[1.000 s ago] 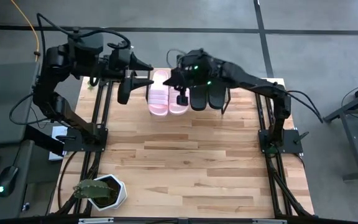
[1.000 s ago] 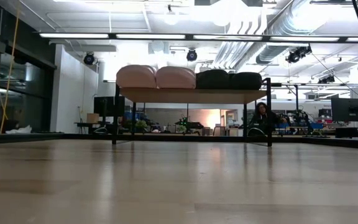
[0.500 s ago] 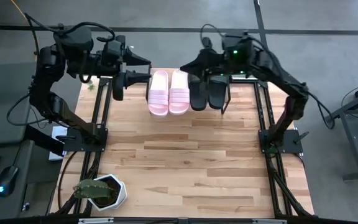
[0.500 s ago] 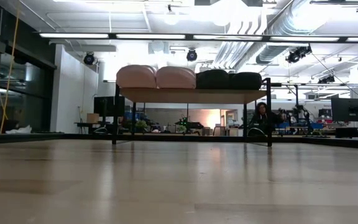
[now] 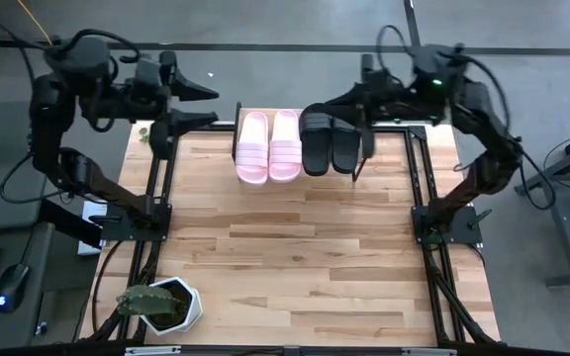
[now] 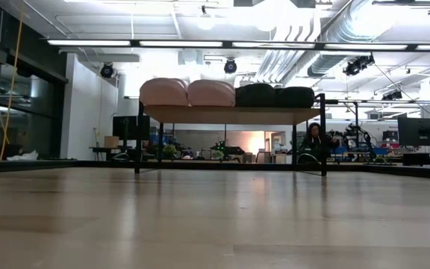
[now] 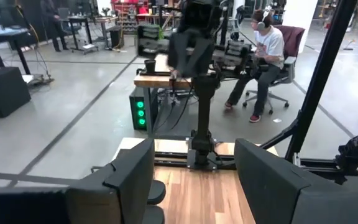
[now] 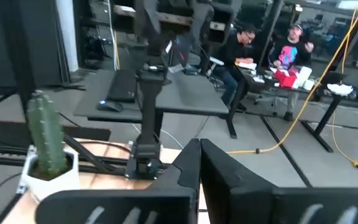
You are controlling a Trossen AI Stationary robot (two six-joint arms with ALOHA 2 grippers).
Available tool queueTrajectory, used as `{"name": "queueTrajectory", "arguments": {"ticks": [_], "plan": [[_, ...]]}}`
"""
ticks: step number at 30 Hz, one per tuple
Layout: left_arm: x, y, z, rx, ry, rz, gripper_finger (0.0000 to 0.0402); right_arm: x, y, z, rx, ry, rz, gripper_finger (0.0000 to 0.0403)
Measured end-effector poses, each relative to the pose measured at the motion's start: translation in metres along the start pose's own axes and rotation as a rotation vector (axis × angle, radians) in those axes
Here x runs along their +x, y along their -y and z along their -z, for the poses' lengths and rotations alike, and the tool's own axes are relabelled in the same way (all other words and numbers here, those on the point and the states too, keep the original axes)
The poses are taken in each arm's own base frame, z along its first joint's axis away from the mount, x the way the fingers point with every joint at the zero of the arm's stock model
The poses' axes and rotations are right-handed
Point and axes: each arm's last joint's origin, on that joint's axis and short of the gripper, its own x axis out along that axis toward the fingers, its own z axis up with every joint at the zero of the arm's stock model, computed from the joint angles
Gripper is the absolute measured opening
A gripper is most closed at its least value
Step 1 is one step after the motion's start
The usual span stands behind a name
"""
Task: Pick and place slides into the shelf
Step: Return to Home Position
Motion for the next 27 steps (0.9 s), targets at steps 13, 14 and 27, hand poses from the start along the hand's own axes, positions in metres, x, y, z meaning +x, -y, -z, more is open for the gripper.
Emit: {"name": "queueTrajectory", "arguments": {"ticks": [13,14,27], "plan": [[-0.047,-0.001,0.009,0.083,-0.064,-0.21,0.0211,-0.08,-0.026,-0.019,0.02,0.066,0.035,0.0],[-0.048,-0.001,0.01,0.093,-0.066,-0.22,0.0211,-0.086,-0.026,-0.019,0.02,0.075,0.037,0.0],[-0.06,-0.002,0.018,0.115,-0.147,-0.273,0.0211,-0.161,-0.027,-0.014,0.0,0.093,0.042,0.0]]}}
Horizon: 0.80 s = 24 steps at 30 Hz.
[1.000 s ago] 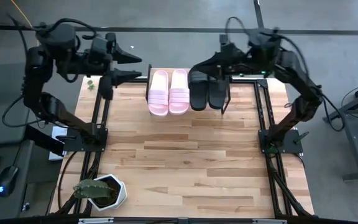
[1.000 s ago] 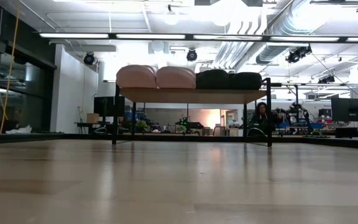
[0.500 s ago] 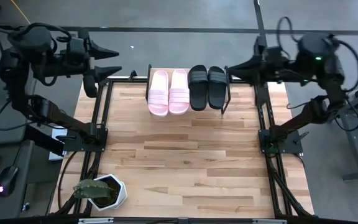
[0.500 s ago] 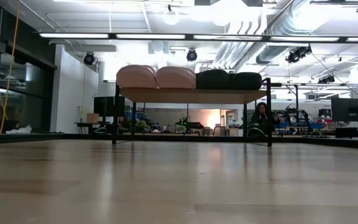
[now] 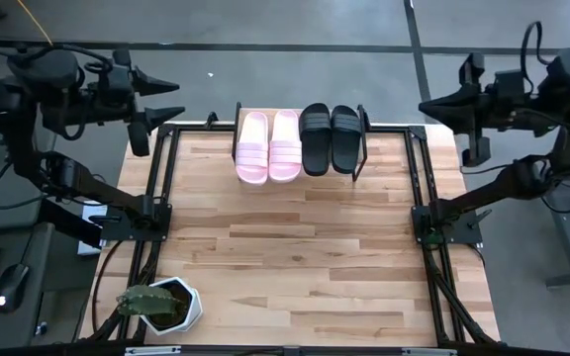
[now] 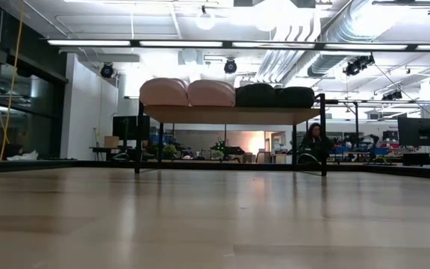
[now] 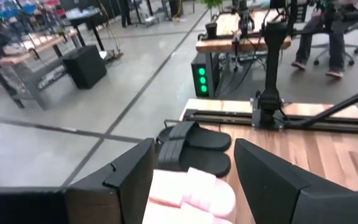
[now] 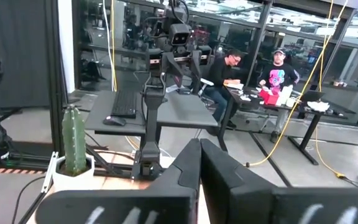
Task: Pick and place slides into the shelf
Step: Return to Home Position
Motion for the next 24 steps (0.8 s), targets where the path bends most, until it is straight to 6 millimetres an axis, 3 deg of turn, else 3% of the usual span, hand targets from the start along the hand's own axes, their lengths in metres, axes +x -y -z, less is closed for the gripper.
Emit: {"name": "queueTrajectory", "arguments": {"ticks": [8,18,24], "plan": [[-0.002,0.002,0.004,-0.012,-0.014,0.052,0.0211,-0.02,0.0,0.005,-0.003,-0.032,-0.006,0.0],[-0.049,-0.006,0.015,-0.028,0.053,0.046,0.0211,-0.057,0.0,0.015,0.048,-0.08,0.013,0.0],[-0.063,-0.007,0.023,-0.037,0.041,0.041,0.0211,-0.067,-0.001,0.018,0.044,-0.09,0.011,0.0]]}}
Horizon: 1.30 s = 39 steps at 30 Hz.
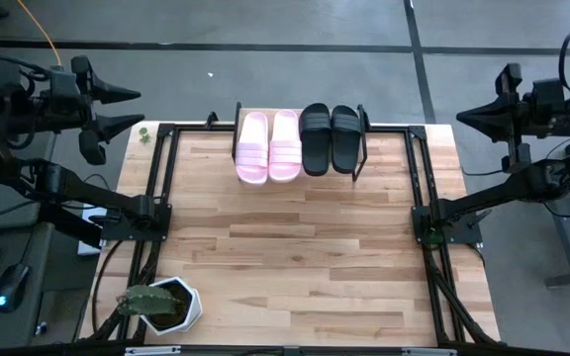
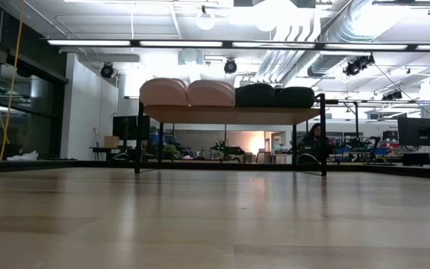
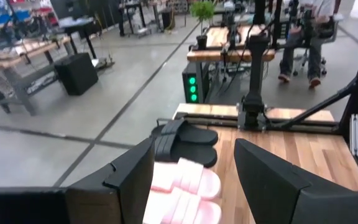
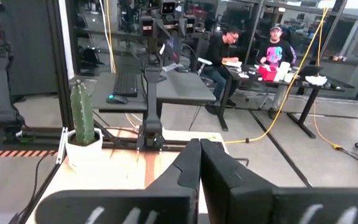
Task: Pick and place slides into the shelf
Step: Return to Home Position
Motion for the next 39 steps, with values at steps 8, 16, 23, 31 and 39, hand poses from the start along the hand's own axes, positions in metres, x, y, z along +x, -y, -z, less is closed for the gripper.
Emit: {"name": "queueTrajectory", "arguments": {"ticks": [8,16,23,31,39], "plan": [[0.0,0.0,0.005,-0.014,-0.052,-0.004,0.0211,0.004,-0.001,0.008,0.002,-0.049,-0.007,0.0],[0.015,0.004,0.015,-0.014,-0.086,0.003,0.0211,0.027,-0.007,0.037,0.003,-0.029,-0.009,0.0],[0.025,0.007,0.032,-0.021,-0.042,0.02,0.0211,0.025,-0.01,0.064,0.012,0.074,0.003,0.0],[0.033,0.013,0.067,-0.044,0.008,0.027,0.0211,0.03,-0.015,0.101,0.036,0.12,0.009,0.0],[0.035,0.018,0.102,-0.1,0.073,0.056,0.0211,0.032,-0.02,0.131,0.058,0.175,0.017,0.0]]}}
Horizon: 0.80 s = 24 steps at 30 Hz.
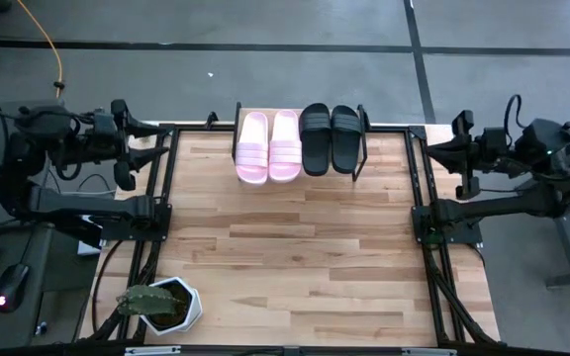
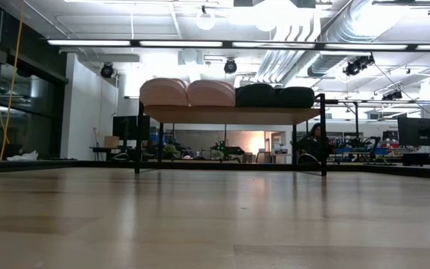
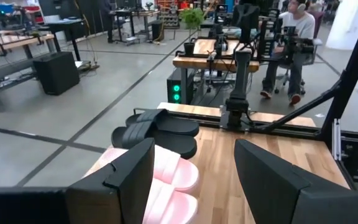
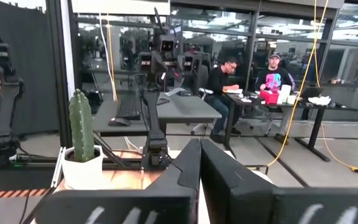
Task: Pick and place slides into the shelf
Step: Return to Home Position
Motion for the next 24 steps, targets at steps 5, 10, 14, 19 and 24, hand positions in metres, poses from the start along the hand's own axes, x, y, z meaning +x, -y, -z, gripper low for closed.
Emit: {"name": "queueTrajectory", "arguments": {"ticks": [5,10,14,19,24], "plan": [[-0.001,0.0,0.022,-0.036,0.028,0.0,0.0211,0.001,-0.002,0.02,0.002,0.026,0.002,0.0],[-0.002,0.001,0.043,-0.066,0.087,0.001,0.0211,0.003,-0.004,0.04,0.013,0.069,0.006,0.0],[0.003,0.001,0.059,-0.104,0.115,0.004,0.0211,0.006,-0.005,0.056,0.025,0.1,0.007,0.0],[0.012,0.003,0.076,-0.128,0.127,0.034,0.0211,0.009,-0.007,0.072,0.04,0.128,0.006,0.0],[0.025,0.005,0.092,-0.142,0.14,0.052,0.0211,0.015,-0.009,0.093,0.05,0.154,0.007,0.0]]}}
